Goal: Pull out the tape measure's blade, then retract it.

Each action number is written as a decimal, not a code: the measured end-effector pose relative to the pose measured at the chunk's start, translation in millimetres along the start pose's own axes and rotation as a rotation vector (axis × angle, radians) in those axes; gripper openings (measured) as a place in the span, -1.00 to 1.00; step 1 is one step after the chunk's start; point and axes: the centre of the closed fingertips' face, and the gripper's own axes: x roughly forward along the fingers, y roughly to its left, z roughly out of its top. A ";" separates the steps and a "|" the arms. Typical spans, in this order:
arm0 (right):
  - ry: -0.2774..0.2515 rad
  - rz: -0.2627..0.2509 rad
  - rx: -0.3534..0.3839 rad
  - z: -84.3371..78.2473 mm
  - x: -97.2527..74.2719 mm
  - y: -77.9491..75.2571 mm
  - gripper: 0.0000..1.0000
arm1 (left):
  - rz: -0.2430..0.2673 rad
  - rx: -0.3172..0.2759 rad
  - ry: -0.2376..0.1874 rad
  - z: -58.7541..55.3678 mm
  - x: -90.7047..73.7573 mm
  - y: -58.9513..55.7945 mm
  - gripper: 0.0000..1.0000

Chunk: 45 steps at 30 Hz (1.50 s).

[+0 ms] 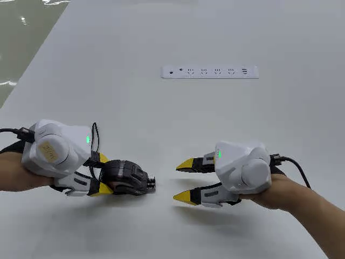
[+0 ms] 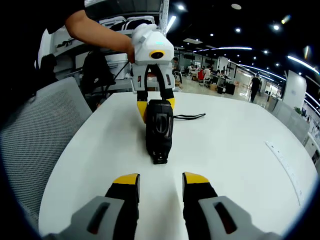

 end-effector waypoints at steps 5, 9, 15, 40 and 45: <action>0.000 0.008 0.000 3.6 10.4 -1.1 -0.39 | -0.009 -0.009 0.012 -0.9 0.3 0.5 -0.46; 0.006 0.018 0.001 2.4 15.9 -1.7 -0.41 | -0.020 -0.017 0.020 -0.7 0.8 0.2 -0.46; 0.007 0.036 0.018 3.5 24.0 -1.8 -0.45 | -0.038 -0.022 0.046 -1.0 1.5 0.8 -0.46; 0.051 0.073 0.000 5.7 57.5 2.2 -0.69 | -0.060 -0.043 0.152 -4.6 1.6 -1.2 -0.46; 0.055 0.083 0.028 5.1 56.8 1.0 -0.72 | -0.068 -0.047 0.141 -5.3 1.6 -0.9 -0.46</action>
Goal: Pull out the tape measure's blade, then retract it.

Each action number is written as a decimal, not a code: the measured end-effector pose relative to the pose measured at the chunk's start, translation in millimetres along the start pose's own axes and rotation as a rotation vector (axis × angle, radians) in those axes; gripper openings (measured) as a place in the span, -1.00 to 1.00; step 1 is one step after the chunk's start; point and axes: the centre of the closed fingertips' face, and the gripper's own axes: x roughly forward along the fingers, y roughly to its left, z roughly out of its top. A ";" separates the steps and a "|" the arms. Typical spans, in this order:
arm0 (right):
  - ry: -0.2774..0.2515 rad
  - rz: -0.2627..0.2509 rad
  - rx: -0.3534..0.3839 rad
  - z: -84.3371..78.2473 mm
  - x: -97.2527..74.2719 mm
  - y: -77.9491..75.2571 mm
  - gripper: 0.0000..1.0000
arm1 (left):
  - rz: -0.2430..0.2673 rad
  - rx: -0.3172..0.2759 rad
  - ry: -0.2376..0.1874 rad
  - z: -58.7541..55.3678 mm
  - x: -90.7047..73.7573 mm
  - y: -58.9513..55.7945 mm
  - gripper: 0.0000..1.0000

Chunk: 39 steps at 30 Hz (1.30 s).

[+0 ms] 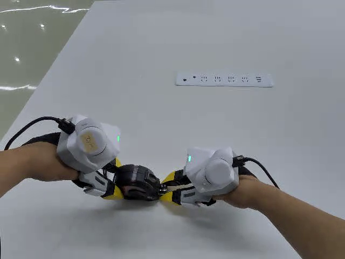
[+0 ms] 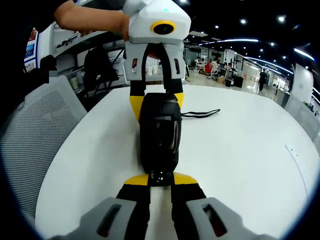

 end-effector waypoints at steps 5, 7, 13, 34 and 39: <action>0.020 0.005 -0.011 -0.9 -0.3 0.7 -0.75 | -0.006 0.008 -0.001 0.1 0.1 -0.3 -0.46; 0.027 0.004 -0.010 -0.8 -0.6 0.8 -0.76 | -0.006 0.008 0.000 0.1 0.0 -0.4 -0.46; 0.033 -0.001 -0.012 1.5 -2.2 0.1 -0.77 | -0.003 0.013 0.003 -2.2 -0.9 -0.5 -0.47; 0.059 0.001 -0.031 -4.1 -14.6 0.5 -0.77 | -0.007 0.010 0.015 -3.5 -0.5 -1.6 -0.46; 0.062 0.002 -0.030 -8.0 -19.1 0.9 -0.77 | -0.005 0.012 0.018 -3.2 -0.1 -1.9 -0.46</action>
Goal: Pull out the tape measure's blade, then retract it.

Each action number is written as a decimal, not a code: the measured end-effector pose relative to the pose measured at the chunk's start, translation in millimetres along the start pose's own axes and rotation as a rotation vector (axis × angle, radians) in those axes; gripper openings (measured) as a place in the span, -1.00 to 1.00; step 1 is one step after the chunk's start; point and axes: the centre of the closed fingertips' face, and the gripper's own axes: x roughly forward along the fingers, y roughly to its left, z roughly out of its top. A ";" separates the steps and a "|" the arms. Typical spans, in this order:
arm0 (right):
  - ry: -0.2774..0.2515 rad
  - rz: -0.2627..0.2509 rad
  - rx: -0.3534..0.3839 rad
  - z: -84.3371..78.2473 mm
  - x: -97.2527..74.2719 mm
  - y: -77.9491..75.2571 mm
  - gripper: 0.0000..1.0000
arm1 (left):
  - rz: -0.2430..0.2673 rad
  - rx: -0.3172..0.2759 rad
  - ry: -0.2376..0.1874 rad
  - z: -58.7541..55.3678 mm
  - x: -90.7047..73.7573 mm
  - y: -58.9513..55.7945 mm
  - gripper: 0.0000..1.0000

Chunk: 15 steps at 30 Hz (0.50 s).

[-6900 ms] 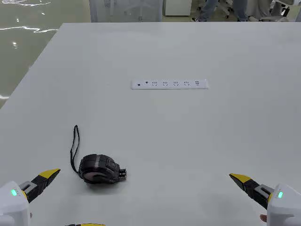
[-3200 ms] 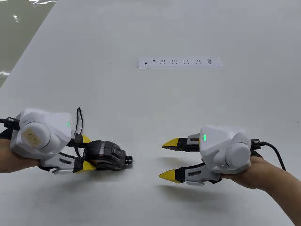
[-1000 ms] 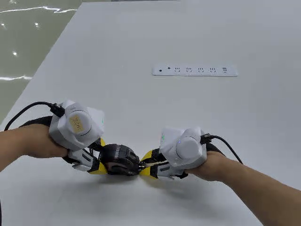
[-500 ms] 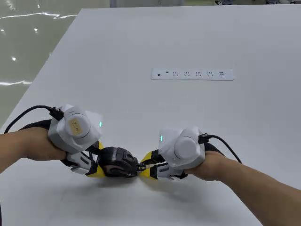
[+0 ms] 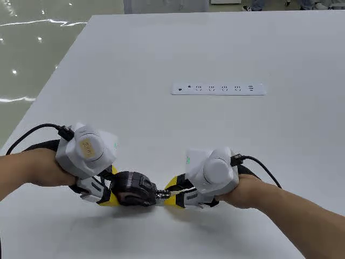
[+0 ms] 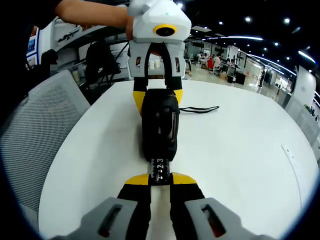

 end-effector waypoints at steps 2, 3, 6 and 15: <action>-0.001 0.000 0.003 -1.3 -1.0 0.6 -0.77 | 0.000 0.001 0.001 0.3 0.1 -0.4 -0.46; -0.001 0.000 0.004 -2.3 -1.7 1.0 -0.77 | 0.000 0.002 0.001 0.4 0.2 -0.3 -0.46; -0.001 -0.002 0.009 -4.3 -2.8 1.5 -0.76 | 0.001 0.004 0.003 0.4 0.4 -0.3 -0.46; -0.002 -0.005 0.005 -7.1 -7.5 1.3 -0.77 | 0.002 0.001 0.008 0.3 -0.2 -0.9 -0.46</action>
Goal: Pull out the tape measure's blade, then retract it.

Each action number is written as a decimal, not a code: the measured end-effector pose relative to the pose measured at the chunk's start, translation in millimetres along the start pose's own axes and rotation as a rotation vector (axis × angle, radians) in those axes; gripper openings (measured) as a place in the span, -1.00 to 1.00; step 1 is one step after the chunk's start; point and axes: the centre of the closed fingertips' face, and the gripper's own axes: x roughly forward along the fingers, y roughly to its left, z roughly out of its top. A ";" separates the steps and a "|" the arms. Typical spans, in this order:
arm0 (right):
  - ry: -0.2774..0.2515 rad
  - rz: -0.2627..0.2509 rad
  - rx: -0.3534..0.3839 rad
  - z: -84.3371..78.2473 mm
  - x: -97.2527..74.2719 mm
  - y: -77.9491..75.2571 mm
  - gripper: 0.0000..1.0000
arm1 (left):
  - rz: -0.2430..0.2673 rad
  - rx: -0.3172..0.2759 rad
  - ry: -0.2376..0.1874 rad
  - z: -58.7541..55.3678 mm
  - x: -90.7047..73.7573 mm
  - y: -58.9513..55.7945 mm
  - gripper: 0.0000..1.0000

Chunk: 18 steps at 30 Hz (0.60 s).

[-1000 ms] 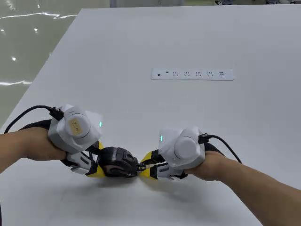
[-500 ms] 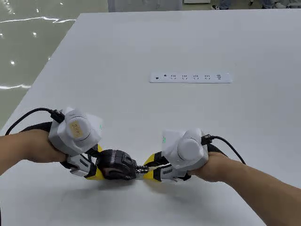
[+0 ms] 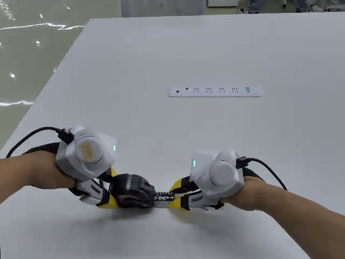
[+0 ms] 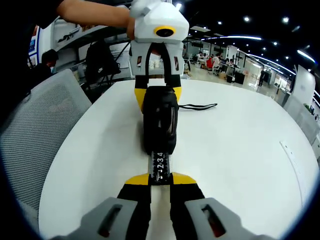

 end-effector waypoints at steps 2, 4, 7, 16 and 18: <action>0.000 -0.001 0.002 -0.8 -1.3 0.4 -0.77 | 0.000 0.001 0.002 0.1 0.0 -0.1 -0.46; -0.001 -0.001 0.004 -1.7 -2.4 0.6 -0.77 | -0.001 0.002 0.005 0.1 -0.1 -0.2 -0.46; -0.001 -0.002 0.005 -2.3 -4.2 0.7 -0.76 | -0.001 0.002 0.007 0.0 -0.1 -0.1 -0.46; 0.000 -0.001 0.011 -6.9 -10.3 1.9 -0.76 | -0.002 0.003 0.016 0.0 0.4 -0.4 -0.46; 0.000 0.000 0.012 -8.0 -11.9 2.1 -0.76 | -0.001 0.002 0.017 -0.4 0.5 -0.1 -0.46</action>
